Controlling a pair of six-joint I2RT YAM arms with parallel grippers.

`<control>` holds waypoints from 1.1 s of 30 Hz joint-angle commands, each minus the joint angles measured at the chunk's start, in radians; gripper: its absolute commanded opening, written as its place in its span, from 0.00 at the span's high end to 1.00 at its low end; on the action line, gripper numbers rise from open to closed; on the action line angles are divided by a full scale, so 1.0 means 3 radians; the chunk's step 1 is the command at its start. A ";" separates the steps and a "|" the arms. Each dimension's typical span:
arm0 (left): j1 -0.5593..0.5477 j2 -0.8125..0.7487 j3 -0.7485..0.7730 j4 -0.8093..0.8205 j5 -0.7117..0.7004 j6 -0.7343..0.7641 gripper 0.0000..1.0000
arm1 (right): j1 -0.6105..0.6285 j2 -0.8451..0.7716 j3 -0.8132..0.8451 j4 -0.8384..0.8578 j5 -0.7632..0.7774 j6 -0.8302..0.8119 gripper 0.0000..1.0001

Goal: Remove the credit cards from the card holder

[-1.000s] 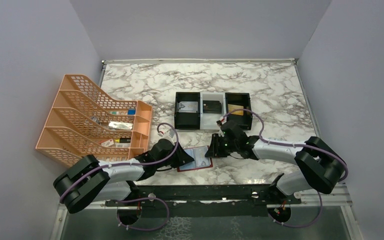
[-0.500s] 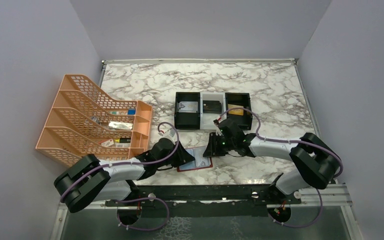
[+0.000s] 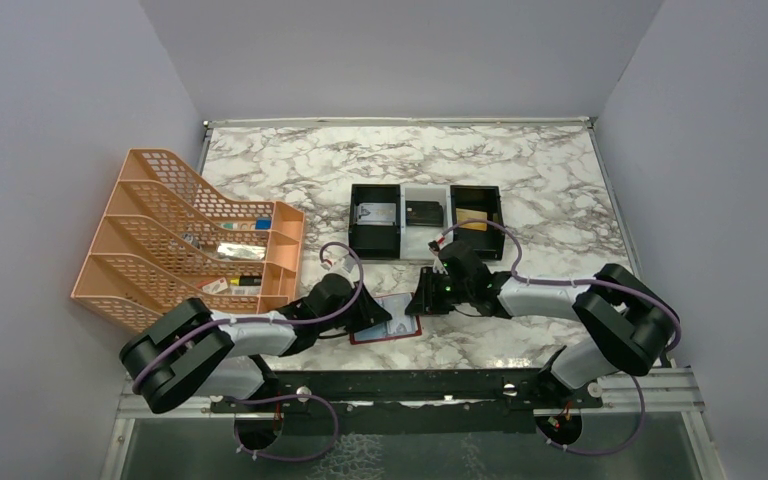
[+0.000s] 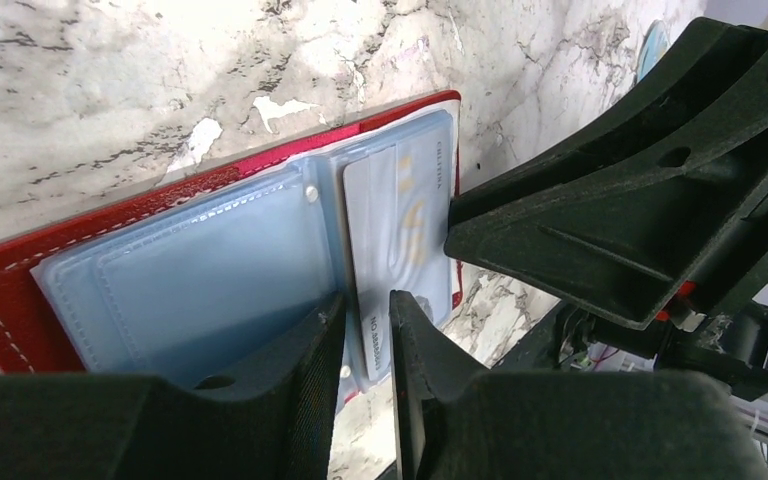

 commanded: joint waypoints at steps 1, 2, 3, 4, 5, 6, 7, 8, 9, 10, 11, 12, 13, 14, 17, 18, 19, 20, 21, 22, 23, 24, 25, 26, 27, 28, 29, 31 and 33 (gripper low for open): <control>-0.0001 0.0099 0.0063 0.0162 -0.0016 0.0032 0.76 | 0.0013 0.0121 -0.0079 0.0042 -0.0052 0.0014 0.78; -0.0002 0.0117 0.0054 0.0224 0.0009 0.0005 0.77 | 0.0015 0.0132 -0.0080 0.0058 -0.0056 0.0023 0.78; -0.0002 0.0141 0.0037 0.0306 0.0041 -0.0025 0.78 | 0.0013 0.0140 -0.0085 0.0074 -0.0052 0.0025 0.78; -0.0002 0.0165 0.0029 0.0404 0.0075 -0.0049 0.80 | 0.0014 0.0161 -0.0085 0.0083 -0.0046 0.0034 0.78; -0.0002 0.0183 0.0025 0.0482 0.0107 -0.0063 0.82 | 0.0015 0.0181 -0.0077 0.0076 -0.0040 0.0039 0.78; 0.0004 0.0200 0.0024 0.0524 0.0135 -0.0069 0.85 | 0.0013 0.0201 -0.0071 0.0072 -0.0043 0.0036 0.78; 0.0008 0.0206 0.0031 0.0550 0.0158 -0.0075 0.89 | 0.0013 0.0209 -0.0069 0.0070 -0.0041 0.0039 0.78; 0.0012 0.0189 0.0029 0.0552 0.0167 -0.0079 0.92 | 0.0014 0.0210 -0.0068 0.0055 -0.0018 0.0045 0.79; 0.0014 0.0167 0.0011 0.0551 0.0162 -0.0085 0.95 | 0.0014 0.0201 -0.0068 0.0036 0.0015 0.0046 0.79; 0.0016 0.0133 -0.0019 0.0549 0.0143 -0.0096 0.97 | 0.0013 0.0182 -0.0070 0.0012 0.0063 0.0047 0.79; 0.0022 0.0096 -0.0066 0.0548 0.0119 -0.0116 0.99 | 0.0013 0.0159 -0.0063 -0.0026 0.0113 0.0042 0.79; 0.0035 0.0056 -0.0111 0.0549 0.0102 -0.0145 1.00 | 0.0014 0.0122 -0.0054 -0.0063 0.0173 0.0046 0.79; 0.0050 0.0017 -0.0161 0.0548 0.0094 -0.0177 1.00 | 0.0014 0.0098 -0.0050 -0.0099 0.0224 0.0042 0.79; 0.0065 -0.0024 -0.0210 0.0547 0.0088 -0.0198 1.00 | 0.0015 0.0076 -0.0045 -0.0129 0.0259 0.0034 0.79; 0.0097 -0.0141 -0.0325 0.0545 0.0083 -0.0251 1.00 | 0.0014 0.0023 -0.0038 -0.0169 0.0317 0.0020 0.79; 0.0107 -0.0175 -0.0355 0.0545 0.0079 -0.0267 1.00 | 0.0015 0.0012 -0.0034 -0.0178 0.0319 0.0017 0.79; 0.0114 -0.0216 -0.0379 0.0541 0.0073 -0.0276 1.00 | 0.0013 0.0002 -0.0033 -0.0184 0.0319 0.0008 0.79; 0.0126 -0.0256 -0.0396 0.0527 0.0065 -0.0281 1.00 | 0.0012 -0.0010 -0.0036 -0.0187 0.0322 0.0006 0.79; 0.0129 -0.0291 -0.0411 0.0506 0.0058 -0.0282 1.00 | 0.0010 -0.0019 -0.0035 -0.0191 0.0321 0.0003 0.79; 0.0134 -0.0325 -0.0416 0.0478 0.0046 -0.0277 1.00 | 0.0013 -0.0032 -0.0026 -0.0199 0.0317 -0.0009 0.79; 0.0138 -0.0351 -0.0417 0.0443 0.0038 -0.0270 1.00 | 0.0012 -0.0041 -0.0016 -0.0210 0.0314 -0.0025 0.79; 0.0139 -0.0374 -0.0413 0.0407 0.0033 -0.0255 1.00 | 0.0013 -0.0049 -0.0012 -0.0213 0.0307 -0.0029 0.79; 0.0145 -0.0395 -0.0405 0.0371 0.0028 -0.0245 1.00 | 0.0012 -0.0059 -0.0004 -0.0216 0.0304 -0.0038 0.79; 0.0144 -0.0407 -0.0402 0.0340 0.0026 -0.0229 1.00 | 0.0012 -0.0070 0.0001 -0.0217 0.0304 -0.0044 0.79; 0.0149 -0.0419 -0.0395 0.0313 0.0026 -0.0220 1.00 | 0.0012 -0.0077 0.0007 -0.0222 0.0304 -0.0047 0.79; 0.0147 -0.0427 -0.0391 0.0298 0.0026 -0.0211 1.00 | 0.0011 -0.0085 0.0020 -0.0233 0.0297 -0.0049 0.79; 0.0150 -0.0427 -0.0385 0.0287 0.0026 -0.0203 1.00 | 0.0014 -0.0095 0.0035 -0.0242 0.0290 -0.0060 0.79; 0.0154 -0.0422 -0.0377 0.0274 0.0030 -0.0190 0.99 | 0.0010 -0.0116 0.0052 -0.0247 0.0242 -0.0077 0.79; 0.0152 -0.0400 -0.0359 0.0269 0.0039 -0.0176 0.99 | 0.0015 -0.0171 0.0097 -0.0275 0.0188 -0.0108 0.79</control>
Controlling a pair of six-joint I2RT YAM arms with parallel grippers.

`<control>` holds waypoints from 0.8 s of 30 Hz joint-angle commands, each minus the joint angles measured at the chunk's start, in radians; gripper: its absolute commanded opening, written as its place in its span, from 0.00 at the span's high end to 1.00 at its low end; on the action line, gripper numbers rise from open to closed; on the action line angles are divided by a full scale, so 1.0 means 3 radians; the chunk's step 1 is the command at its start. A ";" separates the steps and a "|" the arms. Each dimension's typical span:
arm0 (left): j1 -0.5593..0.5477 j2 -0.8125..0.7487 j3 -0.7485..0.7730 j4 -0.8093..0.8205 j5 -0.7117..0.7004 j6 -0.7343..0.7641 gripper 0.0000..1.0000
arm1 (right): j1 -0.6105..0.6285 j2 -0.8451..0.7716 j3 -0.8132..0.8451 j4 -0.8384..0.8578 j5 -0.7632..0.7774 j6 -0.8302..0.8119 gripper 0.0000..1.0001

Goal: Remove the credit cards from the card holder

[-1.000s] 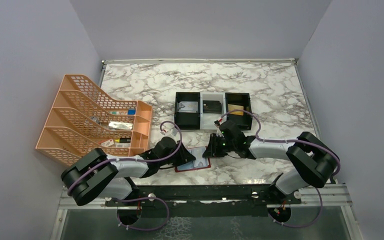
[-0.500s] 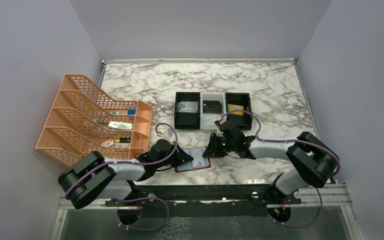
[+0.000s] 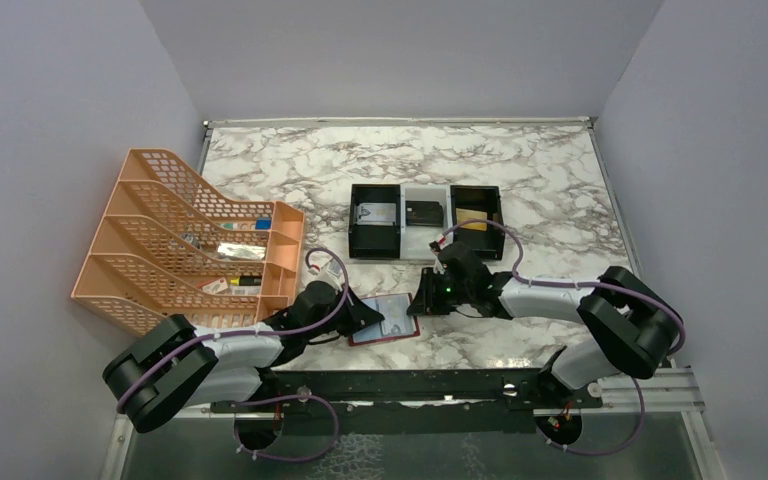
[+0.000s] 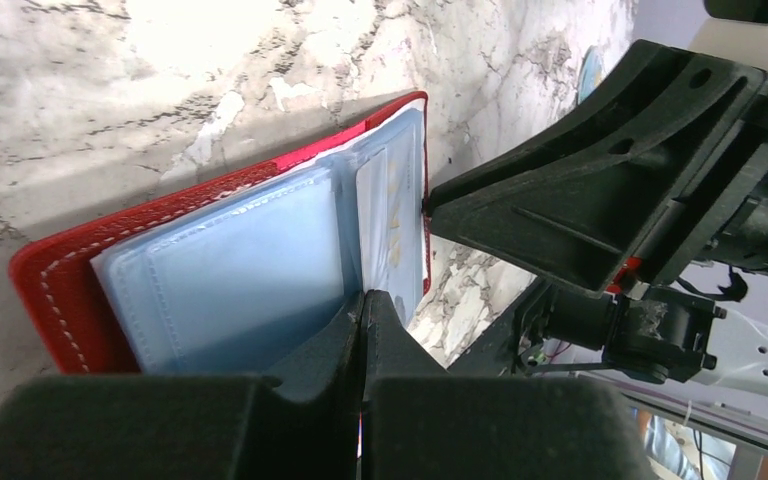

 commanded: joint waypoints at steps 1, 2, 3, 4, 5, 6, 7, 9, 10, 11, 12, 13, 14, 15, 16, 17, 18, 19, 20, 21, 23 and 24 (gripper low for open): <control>0.0026 -0.0007 0.0016 -0.0048 -0.0019 0.0060 0.99 | 0.0009 -0.0156 0.0100 -0.0177 0.0045 -0.0131 0.78; 0.0026 0.0009 0.0024 -0.0048 -0.0014 0.0061 0.99 | 0.0009 -0.0206 0.0118 -0.0171 0.0010 -0.0153 0.78; 0.0026 0.0028 0.0031 -0.0048 -0.0010 0.0067 0.99 | 0.0009 -0.0240 0.0141 -0.0180 -0.0022 -0.0177 0.77; 0.0026 0.0055 0.0040 -0.0048 -0.0004 0.0073 0.99 | 0.0007 -0.0278 0.0166 -0.0190 -0.0055 -0.0205 0.76; 0.0026 0.0071 0.0050 -0.0048 0.0005 0.0078 0.99 | 0.0009 -0.0309 0.0180 -0.0178 -0.0101 -0.0227 0.76; 0.0026 0.0087 0.0063 -0.0048 0.0014 0.0086 0.99 | 0.0009 -0.0329 0.0179 -0.0131 -0.0173 -0.0247 0.75; 0.0026 0.0101 0.0072 -0.0048 0.0024 0.0093 0.99 | 0.0009 -0.0333 0.0171 -0.0066 -0.0287 -0.0271 0.74; 0.0026 0.0120 0.0086 -0.0048 0.0033 0.0099 0.99 | 0.0008 -0.0271 0.0162 0.0076 -0.0464 -0.0277 0.72; 0.0026 0.0125 0.0092 -0.0048 0.0034 0.0101 0.99 | 0.0010 -0.0215 0.0165 0.0169 -0.0556 -0.0259 0.72; 0.0026 0.0126 0.0092 -0.0048 0.0034 0.0097 0.99 | 0.0012 -0.0158 0.0171 0.0226 -0.0620 -0.0238 0.71; 0.0026 0.0126 0.0095 -0.0048 0.0037 0.0101 0.99 | 0.0012 -0.0085 0.0173 0.0300 -0.0692 -0.0224 0.71; 0.0026 0.0120 0.0095 -0.0048 0.0041 0.0102 0.99 | 0.0014 -0.0012 0.0173 0.0366 -0.0761 -0.0210 0.70; 0.0026 0.0121 0.0093 -0.0048 0.0043 0.0103 0.99 | 0.0015 0.0049 0.0180 0.0399 -0.0811 -0.0199 0.70; 0.0026 0.0117 0.0095 -0.0048 0.0044 0.0103 0.99 | 0.0015 0.0115 0.0186 0.0418 -0.0824 -0.0187 0.70; 0.0026 0.0110 0.0095 -0.0048 0.0044 0.0106 0.99 | 0.0015 0.0174 0.0194 0.0391 -0.0798 -0.0174 0.70; 0.0026 0.0106 0.0093 -0.0048 0.0044 0.0105 0.99 | 0.0012 0.0232 0.0217 0.0323 -0.0693 -0.0165 0.70; 0.0026 0.0103 0.0091 -0.0048 0.0044 0.0106 0.99 | 0.0012 0.0284 0.0228 0.0278 -0.0635 -0.0179 0.70; 0.0026 0.0101 0.0091 -0.0048 0.0044 0.0102 0.98 | 0.0014 0.0331 0.0229 0.0238 -0.0588 -0.0195 0.70; 0.0027 0.0091 0.0088 -0.0048 0.0044 0.0102 0.97 | 0.0011 0.0377 0.0240 0.0155 -0.0506 -0.0177 0.70; 0.0026 0.0090 0.0087 -0.0048 0.0044 0.0102 0.95 | 0.0010 0.0406 0.0241 0.0105 -0.0453 -0.0169 0.71; 0.0026 0.0073 0.0077 -0.0049 0.0040 0.0100 0.87 | 0.0013 0.0432 0.0189 0.0115 -0.0430 -0.0146 0.71; 0.0027 0.0066 0.0074 -0.0048 0.0034 0.0103 0.83 | 0.0014 0.0438 0.0158 0.0129 -0.0422 -0.0135 0.71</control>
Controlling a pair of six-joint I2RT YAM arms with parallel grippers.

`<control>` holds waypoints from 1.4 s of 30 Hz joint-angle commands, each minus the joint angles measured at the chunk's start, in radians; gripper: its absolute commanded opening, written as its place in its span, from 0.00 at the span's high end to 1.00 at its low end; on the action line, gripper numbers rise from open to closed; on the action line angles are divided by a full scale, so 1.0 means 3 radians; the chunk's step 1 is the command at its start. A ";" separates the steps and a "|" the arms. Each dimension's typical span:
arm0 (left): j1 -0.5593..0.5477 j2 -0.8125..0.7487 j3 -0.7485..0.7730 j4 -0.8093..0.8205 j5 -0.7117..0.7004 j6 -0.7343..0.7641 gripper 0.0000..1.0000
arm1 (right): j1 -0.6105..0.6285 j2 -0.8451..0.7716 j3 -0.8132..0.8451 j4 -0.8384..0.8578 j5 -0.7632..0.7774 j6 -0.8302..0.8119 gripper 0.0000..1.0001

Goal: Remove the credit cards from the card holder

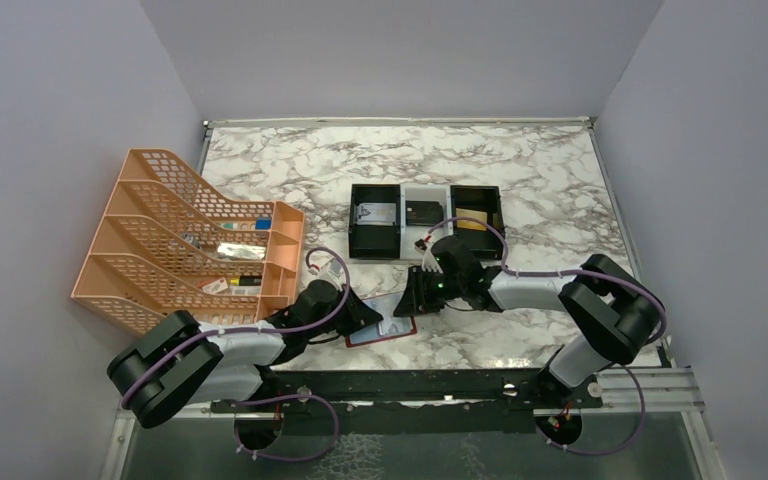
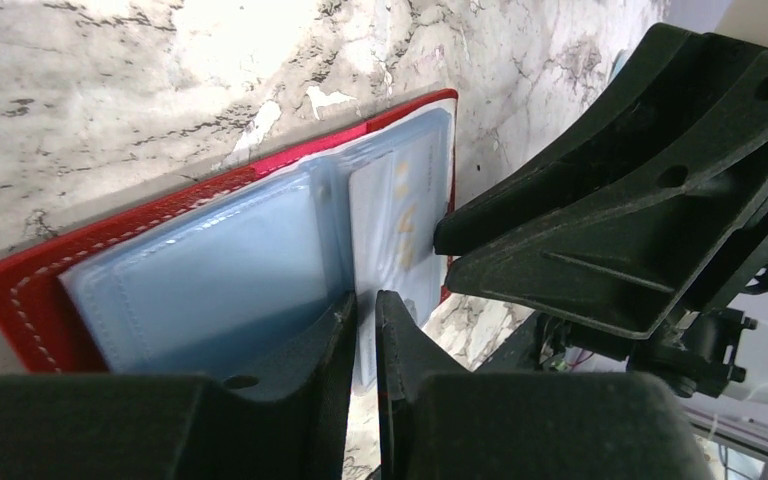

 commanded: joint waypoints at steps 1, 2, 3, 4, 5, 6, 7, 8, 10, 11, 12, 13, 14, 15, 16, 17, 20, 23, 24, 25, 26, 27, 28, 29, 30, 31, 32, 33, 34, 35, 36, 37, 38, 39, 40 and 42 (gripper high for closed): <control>0.0007 -0.0045 0.0045 0.0015 0.0024 0.0035 0.79 | 0.0018 0.0122 -0.0059 -0.0062 0.0181 0.0035 0.71; 0.0007 -0.0050 0.0050 0.0019 0.0018 0.0029 0.77 | 0.0015 0.0124 -0.0080 -0.0053 0.0180 0.0050 0.71; 0.0007 -0.0048 0.0050 0.0019 0.0017 0.0029 0.76 | 0.0015 0.0124 -0.0095 -0.0042 0.0188 0.0065 0.72; 0.0007 -0.0046 0.0053 0.0020 0.0016 0.0023 0.76 | 0.0018 0.0134 -0.0104 -0.0032 0.0187 0.0077 0.72; 0.0009 -0.0050 0.0059 0.0020 0.0017 0.0019 0.77 | 0.0018 0.0139 -0.0109 -0.0031 0.0194 0.0088 0.73; 0.0007 -0.0057 0.0058 0.0020 0.0015 0.0013 0.79 | 0.0018 0.0144 -0.0118 -0.0033 0.0208 0.0099 0.74; 0.0010 -0.0070 0.0056 0.0020 0.0010 0.0000 0.82 | 0.0015 0.0148 -0.0126 -0.0031 0.0219 0.0112 0.74; 0.0007 -0.0091 0.0044 0.0020 -0.0001 -0.0017 0.84 | 0.0018 0.0152 -0.0127 -0.0033 0.0234 0.0119 0.74; 0.0007 -0.0157 0.0003 0.0020 -0.0042 -0.0056 0.87 | 0.0016 0.0154 -0.0127 -0.0052 0.0269 0.0124 0.74; 0.0007 -0.0199 -0.0018 0.0016 -0.0063 -0.0076 0.88 | 0.0016 0.0155 -0.0128 -0.0066 0.0289 0.0124 0.75; 0.0007 -0.0243 -0.0045 0.0015 -0.0087 -0.0095 0.90 | 0.0016 0.0149 -0.0122 -0.0081 0.0311 0.0125 0.75; 0.0007 -0.0290 -0.0076 0.0015 -0.0113 -0.0123 0.90 | 0.0017 0.0141 -0.0124 -0.0093 0.0329 0.0130 0.75; 0.0010 -0.0335 -0.0106 0.0015 -0.0138 -0.0148 0.90 | 0.0014 0.0133 -0.0126 -0.0101 0.0343 0.0132 0.75; 0.0007 -0.0377 -0.0136 0.0015 -0.0161 -0.0164 0.90 | 0.0018 0.0132 -0.0122 -0.0109 0.0350 0.0128 0.75; 0.0010 -0.0414 -0.0155 0.0015 -0.0187 -0.0178 0.90 | 0.0018 0.0126 -0.0122 -0.0116 0.0355 0.0127 0.76; 0.0007 -0.0447 -0.0174 0.0013 -0.0195 -0.0189 0.89 | 0.0016 0.0124 -0.0123 -0.0118 0.0357 0.0127 0.76; 0.0007 -0.0499 -0.0191 0.0010 -0.0193 -0.0189 0.88 | 0.0016 0.0116 -0.0129 -0.0103 0.0342 0.0122 0.76; 0.0007 -0.0480 -0.0162 0.0010 -0.0165 -0.0154 0.88 | 0.0014 0.0106 -0.0129 -0.0098 0.0328 0.0127 0.76; 0.0008 -0.0451 -0.0152 0.0010 -0.0153 -0.0147 0.89 | 0.0018 0.0103 -0.0134 -0.0089 0.0326 0.0131 0.76; 0.0010 -0.0432 -0.0139 0.0010 -0.0141 -0.0139 0.91 | 0.0016 0.0106 -0.0133 -0.0082 0.0325 0.0129 0.76; 0.0007 -0.0416 -0.0131 0.0010 -0.0136 -0.0141 0.91 | 0.0015 0.0103 -0.0132 -0.0085 0.0325 0.0130 0.76; 0.0007 -0.0412 -0.0129 0.0009 -0.0135 -0.0149 0.91 | 0.0017 0.0110 -0.0128 -0.0090 0.0325 0.0132 0.76; 0.0007 -0.0413 -0.0137 0.0010 -0.0143 -0.0167 0.91 | 0.0018 0.0111 -0.0131 -0.0091 0.0325 0.0132 0.76; 0.0008 -0.0419 -0.0154 0.0010 -0.0157 -0.0192 0.91 | 0.0017 0.0112 -0.0132 -0.0092 0.0325 0.0129 0.76; 0.0007 -0.0434 -0.0180 0.0006 -0.0174 -0.0220 0.91 | 0.0018 0.0109 -0.0134 -0.0092 0.0325 0.0131 0.76; 0.0011 -0.0454 -0.0200 0.0005 -0.0197 -0.0235 0.91 | 0.0016 0.0105 -0.0130 -0.0095 0.0330 0.0127 0.76; 0.0012 -0.0478 -0.0220 -0.0006 -0.0216 -0.0244 0.91 | 0.0018 0.0106 -0.0125 -0.0100 0.0330 0.0127 0.76; 0.0012 -0.0508 -0.0237 -0.0021 -0.0232 -0.0251 0.91 | 0.0016 0.0105 -0.0122 -0.0106 0.0335 0.0122 0.76; 0.0012 -0.0538 -0.0247 -0.0043 -0.0243 -0.0252 0.91 | 0.0017 0.0102 -0.0118 -0.0107 0.0339 0.0118 0.76; 0.0013 -0.0563 -0.0251 -0.0063 -0.0255 -0.0251 0.91 | 0.0017 0.0100 -0.0117 -0.0107 0.0341 0.0119 0.77; 0.0015 -0.0589 -0.0250 -0.0085 -0.0266 -0.0246 0.92 | 0.0018 0.0092 -0.0116 -0.0110 0.0341 0.0116 0.77; 0.0018 -0.0608 -0.0247 -0.0106 -0.0275 -0.0242 0.92 | 0.0018 0.0095 -0.0113 -0.0107 0.0336 0.0113 0.77; 0.0020 -0.0628 -0.0246 -0.0126 -0.0282 -0.0236 0.92 | 0.0016 0.0095 -0.0114 -0.0108 0.0336 0.0111 0.77; 0.0025 -0.0644 -0.0238 -0.0151 -0.0290 -0.0228 0.93 | 0.0017 0.0096 -0.0112 -0.0114 0.0336 0.0107 0.77; 0.0032 -0.0655 -0.0233 -0.0172 -0.0296 -0.0223 0.93 | 0.0018 0.0094 -0.0107 -0.0119 0.0336 0.0106 0.77; 0.0045 -0.0668 -0.0222 -0.0189 -0.0300 -0.0206 0.94 | 0.0018 0.0086 -0.0106 -0.0122 0.0331 0.0097 0.77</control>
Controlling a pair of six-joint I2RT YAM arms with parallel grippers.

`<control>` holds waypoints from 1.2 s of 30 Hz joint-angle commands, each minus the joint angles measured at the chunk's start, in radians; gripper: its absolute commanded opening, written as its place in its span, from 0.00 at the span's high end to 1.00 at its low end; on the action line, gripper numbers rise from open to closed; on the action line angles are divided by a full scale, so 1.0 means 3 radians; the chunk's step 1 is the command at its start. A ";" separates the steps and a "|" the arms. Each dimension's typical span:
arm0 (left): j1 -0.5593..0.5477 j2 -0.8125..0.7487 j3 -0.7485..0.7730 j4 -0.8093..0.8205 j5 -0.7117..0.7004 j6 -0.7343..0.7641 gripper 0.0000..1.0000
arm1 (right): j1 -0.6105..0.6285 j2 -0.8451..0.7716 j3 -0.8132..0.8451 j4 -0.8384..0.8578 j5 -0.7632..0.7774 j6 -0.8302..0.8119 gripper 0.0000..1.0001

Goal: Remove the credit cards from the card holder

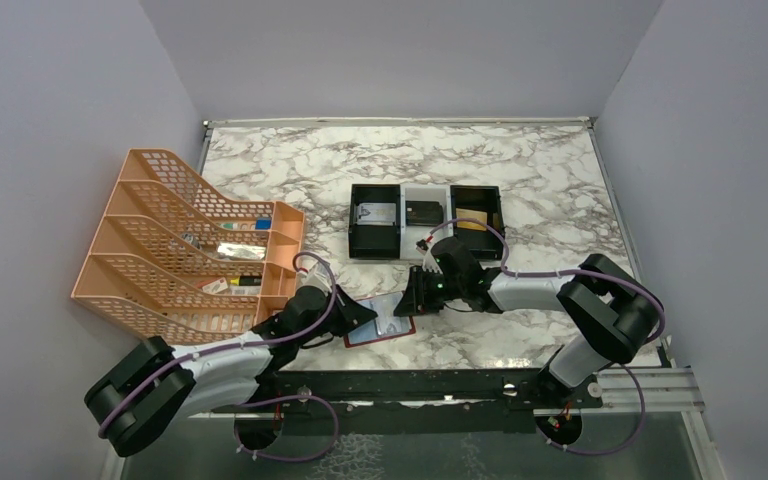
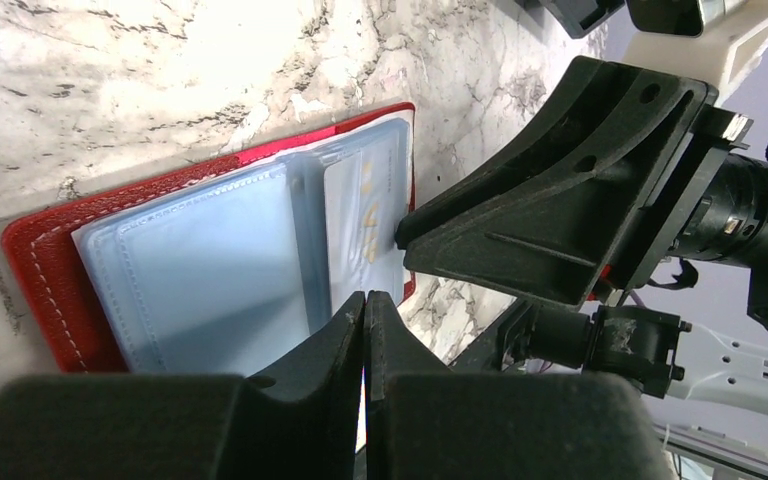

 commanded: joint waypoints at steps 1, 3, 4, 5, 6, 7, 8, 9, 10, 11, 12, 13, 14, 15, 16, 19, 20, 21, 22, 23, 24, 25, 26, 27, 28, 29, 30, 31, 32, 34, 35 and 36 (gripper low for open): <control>0.0036 -0.0068 -0.0019 -0.0056 -0.0127 0.0014 0.93 | 0.0015 0.0045 -0.0072 -0.0214 0.0253 -0.0077 0.77; 0.0044 -0.0048 0.0005 -0.0061 -0.0120 0.0040 0.87 | 0.0014 0.0045 -0.0074 -0.0214 0.0251 -0.0079 0.77; 0.0053 -0.0030 0.0018 -0.0070 -0.0119 0.0051 0.81 | 0.0014 0.0042 -0.0070 -0.0218 0.0253 -0.0079 0.77; 0.0070 -0.0008 0.0028 -0.0079 -0.0127 0.0057 0.74 | 0.0017 0.0047 -0.0063 -0.0214 0.0253 -0.0080 0.77; 0.0091 0.0012 0.0049 -0.0089 -0.0124 0.0074 0.68 | 0.0017 0.0048 -0.0058 -0.0218 0.0249 -0.0080 0.77; 0.0117 0.0036 0.0072 -0.0103 -0.0111 0.0098 0.63 | 0.0015 0.0048 -0.0055 -0.0225 0.0248 -0.0082 0.77; 0.0149 0.0067 0.0107 -0.0114 -0.0089 0.0129 0.57 | 0.0017 0.0048 -0.0052 -0.0225 0.0248 -0.0088 0.77; 0.0179 0.0105 0.0145 -0.0132 -0.0060 0.0169 0.53 | 0.0015 0.0045 -0.0048 -0.0228 0.0248 -0.0088 0.77; 0.0211 0.0154 0.0183 -0.0149 -0.0021 0.0205 0.50 | 0.0017 0.0044 -0.0047 -0.0239 0.0248 -0.0093 0.77; 0.0245 0.0206 0.0218 -0.0155 0.0025 0.0232 0.49 | 0.0016 0.0043 -0.0043 -0.0243 0.0250 -0.0099 0.77; 0.0270 0.0265 0.0247 -0.0159 0.0068 0.0247 0.49 | 0.0017 0.0038 -0.0045 -0.0244 0.0255 -0.0101 0.77; 0.0285 0.0315 0.0278 -0.0155 0.0097 0.0262 0.49 | 0.0016 0.0036 -0.0046 -0.0245 0.0258 -0.0100 0.77; 0.0291 0.0365 0.0313 -0.0154 0.0121 0.0284 0.49 | 0.0015 0.0029 -0.0043 -0.0248 0.0256 -0.0104 0.77; 0.0292 0.0414 0.0342 -0.0150 0.0148 0.0314 0.49 | 0.0017 0.0032 -0.0046 -0.0257 0.0258 -0.0112 0.77; 0.0292 0.0456 0.0374 -0.0146 0.0178 0.0339 0.50 | 0.0013 0.0028 -0.0044 -0.0255 0.0263 -0.0110 0.77; 0.0289 0.0598 0.0450 -0.0071 0.0312 0.0400 0.53 | 0.0013 0.0032 -0.0046 -0.0255 0.0263 -0.0116 0.77; 0.0294 0.0635 0.0465 -0.0037 0.0359 0.0411 0.53 | 0.0017 0.0037 -0.0044 -0.0248 0.0256 -0.0113 0.77; 0.0292 0.0668 0.0473 0.0006 0.0393 0.0410 0.54 | 0.0016 0.0042 -0.0044 -0.0245 0.0250 -0.0115 0.77; 0.0296 0.0703 0.0473 0.0055 0.0437 0.0406 0.56 | 0.0017 0.0046 -0.0041 -0.0247 0.0244 -0.0115 0.77; 0.0297 0.0731 0.0474 0.0110 0.0492 0.0401 0.58 | 0.0015 0.0043 -0.0048 -0.0244 0.0243 -0.0114 0.77; 0.0297 0.0754 0.0476 0.0154 0.0526 0.0391 0.60 | 0.0014 0.0038 -0.0051 -0.0240 0.0250 -0.0104 0.77; 0.0297 0.0766 0.0472 0.0199 0.0555 0.0376 0.62 | 0.0016 0.0031 -0.0058 -0.0238 0.0260 -0.0095 0.77; 0.0297 0.0770 0.0462 0.0243 0.0579 0.0367 0.64 | 0.0017 0.0020 -0.0065 -0.0235 0.0267 -0.0090 0.77; 0.0297 0.0770 0.0458 0.0280 0.0595 0.0355 0.66 | 0.0017 0.0015 -0.0071 -0.0230 0.0273 -0.0081 0.77; 0.0297 0.0766 0.0451 0.0311 0.0609 0.0337 0.68 | 0.0016 0.0017 -0.0076 -0.0225 0.0273 -0.0076 0.77; 0.0298 0.0758 0.0444 0.0346 0.0627 0.0324 0.70 | 0.0017 0.0017 -0.0081 -0.0220 0.0270 -0.0071 0.77; 0.0297 0.0748 0.0438 0.0380 0.0647 0.0310 0.72 | 0.0017 0.0029 -0.0083 -0.0218 0.0261 -0.0072 0.77; 0.0297 0.0734 0.0433 0.0413 0.0671 0.0300 0.74 | 0.0015 0.0032 -0.0084 -0.0215 0.0258 -0.0070 0.77; 0.0297 0.0723 0.0430 0.0443 0.0691 0.0292 0.75 | 0.0014 0.0037 -0.0082 -0.0217 0.0258 -0.0073 0.77; 0.0297 0.0701 0.0425 0.0470 0.0730 0.0278 0.75 | 0.0017 0.0045 -0.0078 -0.0219 0.0254 -0.0075 0.77; 0.0297 0.0695 0.0420 0.0481 0.0746 0.0277 0.74 | 0.0016 0.0050 -0.0073 -0.0227 0.0256 -0.0073 0.77; 0.0297 0.0696 0.0415 0.0485 0.0756 0.0278 0.74 | 0.0017 0.0053 -0.0066 -0.0227 0.0258 -0.0075 0.77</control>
